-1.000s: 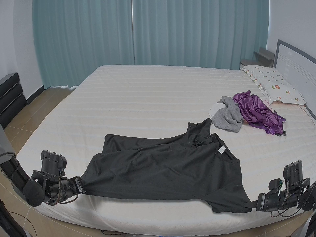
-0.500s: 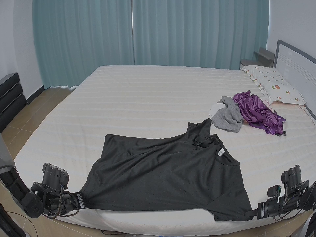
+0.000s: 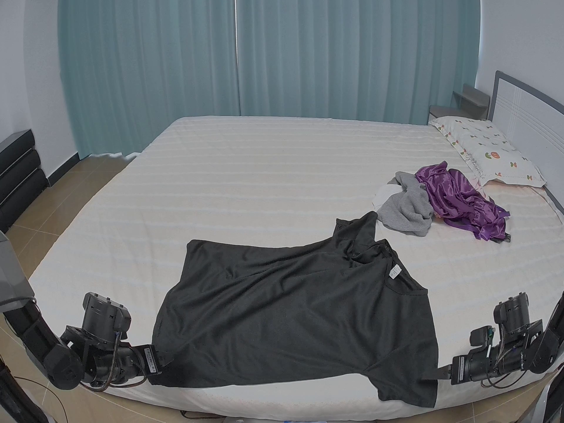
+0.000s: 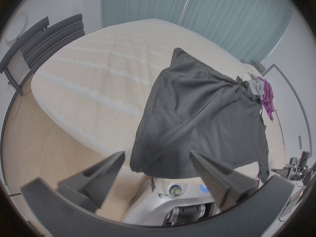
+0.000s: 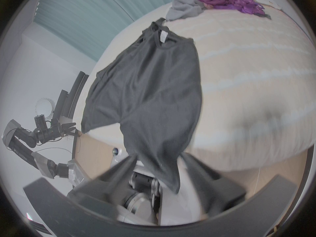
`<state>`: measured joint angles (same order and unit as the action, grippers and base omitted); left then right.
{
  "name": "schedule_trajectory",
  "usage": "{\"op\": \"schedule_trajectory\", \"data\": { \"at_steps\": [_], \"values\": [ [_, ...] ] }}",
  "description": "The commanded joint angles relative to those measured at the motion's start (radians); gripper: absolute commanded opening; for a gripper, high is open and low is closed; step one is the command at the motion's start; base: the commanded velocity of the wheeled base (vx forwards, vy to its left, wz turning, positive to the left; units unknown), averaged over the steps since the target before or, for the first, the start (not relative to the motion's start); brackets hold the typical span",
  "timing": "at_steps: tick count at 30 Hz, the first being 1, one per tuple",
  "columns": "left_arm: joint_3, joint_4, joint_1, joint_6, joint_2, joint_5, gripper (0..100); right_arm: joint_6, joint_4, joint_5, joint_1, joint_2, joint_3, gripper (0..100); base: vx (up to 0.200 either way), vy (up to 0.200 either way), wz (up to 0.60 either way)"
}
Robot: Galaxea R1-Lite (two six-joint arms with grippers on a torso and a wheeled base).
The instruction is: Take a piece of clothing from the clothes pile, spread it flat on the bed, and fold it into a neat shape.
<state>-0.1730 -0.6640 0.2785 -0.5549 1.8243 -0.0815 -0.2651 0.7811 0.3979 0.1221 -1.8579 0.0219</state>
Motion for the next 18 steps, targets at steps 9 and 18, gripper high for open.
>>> {"op": "schedule_trajectory", "data": {
  "at_steps": [9,18],
  "values": [
    [-0.198,-0.008,-0.022,-0.068,-0.048,0.000,100,-0.031,0.037,-0.042,-0.059,-0.047,0.164,100,0.000,0.000,0.00],
    [-0.255,-0.019,-0.021,-0.189,0.030,0.069,100,-0.037,0.049,-0.048,-0.084,-0.167,0.193,100,0.000,0.000,0.00]
  ]
}}
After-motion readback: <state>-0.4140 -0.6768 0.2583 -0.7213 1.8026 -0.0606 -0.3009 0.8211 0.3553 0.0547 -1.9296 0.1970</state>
